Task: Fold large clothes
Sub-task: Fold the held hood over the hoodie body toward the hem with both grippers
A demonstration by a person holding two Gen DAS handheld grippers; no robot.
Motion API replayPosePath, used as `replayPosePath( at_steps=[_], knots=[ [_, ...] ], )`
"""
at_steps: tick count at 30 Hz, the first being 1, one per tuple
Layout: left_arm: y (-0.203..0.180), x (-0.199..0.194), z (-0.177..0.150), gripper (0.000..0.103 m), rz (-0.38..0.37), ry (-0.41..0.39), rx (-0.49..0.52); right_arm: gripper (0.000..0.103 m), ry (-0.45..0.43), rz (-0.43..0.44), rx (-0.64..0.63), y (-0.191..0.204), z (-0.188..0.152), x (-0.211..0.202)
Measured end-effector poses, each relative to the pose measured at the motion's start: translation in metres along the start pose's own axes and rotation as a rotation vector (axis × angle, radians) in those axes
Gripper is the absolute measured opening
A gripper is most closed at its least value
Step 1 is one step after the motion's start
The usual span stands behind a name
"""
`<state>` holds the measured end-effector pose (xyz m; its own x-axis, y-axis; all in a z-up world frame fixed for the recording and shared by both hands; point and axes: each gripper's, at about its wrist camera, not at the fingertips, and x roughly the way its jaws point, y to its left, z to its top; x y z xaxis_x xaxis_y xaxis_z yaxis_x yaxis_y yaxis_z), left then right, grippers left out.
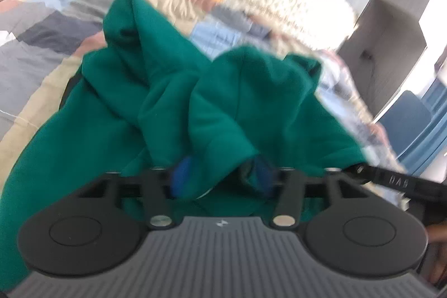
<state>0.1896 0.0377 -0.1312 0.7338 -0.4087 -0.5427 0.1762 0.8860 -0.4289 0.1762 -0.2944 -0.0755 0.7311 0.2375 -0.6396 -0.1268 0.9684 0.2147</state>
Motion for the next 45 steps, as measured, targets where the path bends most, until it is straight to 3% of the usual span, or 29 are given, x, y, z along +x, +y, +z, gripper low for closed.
replayPosePath(
  at_steps=[3,6,11,20,23,25,27,30,35,38,41,45],
  knots=[
    [-0.001,-0.016,0.019,0.063,-0.049,-0.073,0.001,0.052,-0.013,0.060,0.056,-0.004,0.000,-0.014],
    [-0.002,-0.015,0.032,0.064,-0.048,-0.129,0.025,0.057,-0.061,0.080,0.060,-0.006,0.004,-0.025],
    [0.004,0.026,0.045,0.064,-0.009,-0.119,-0.012,0.062,-0.150,0.143,0.076,-0.009,0.017,-0.028],
    [0.033,0.095,0.057,0.061,-0.003,-0.117,-0.030,0.064,-0.126,0.115,0.086,-0.029,0.029,0.059],
    [0.037,0.113,0.058,0.044,-0.046,-0.094,-0.018,0.064,-0.154,0.129,0.057,-0.026,0.029,0.074],
    [0.036,0.118,0.058,0.024,-0.058,-0.097,-0.002,0.057,-0.182,0.133,0.014,-0.022,0.027,0.076],
    [0.036,0.118,0.059,0.013,-0.075,-0.117,0.013,0.030,-0.201,0.125,-0.027,-0.019,0.026,0.076],
    [0.039,0.108,0.063,0.007,-0.114,-0.179,-0.007,0.011,-0.222,0.105,-0.034,-0.020,0.030,0.070],
    [0.043,0.067,0.074,0.007,-0.204,-0.286,-0.054,0.009,-0.343,0.154,-0.081,-0.016,0.036,0.034],
    [0.043,0.044,0.073,0.006,-0.226,-0.307,-0.061,0.008,-0.349,0.176,-0.134,-0.007,0.034,0.016],
    [0.040,0.028,0.060,0.006,-0.215,-0.250,-0.061,0.008,-0.312,0.166,-0.183,0.002,0.023,0.001],
    [0.029,0.014,0.043,0.006,-0.155,-0.125,-0.033,0.008,-0.189,0.147,-0.252,0.009,0.008,-0.006]
  ],
)
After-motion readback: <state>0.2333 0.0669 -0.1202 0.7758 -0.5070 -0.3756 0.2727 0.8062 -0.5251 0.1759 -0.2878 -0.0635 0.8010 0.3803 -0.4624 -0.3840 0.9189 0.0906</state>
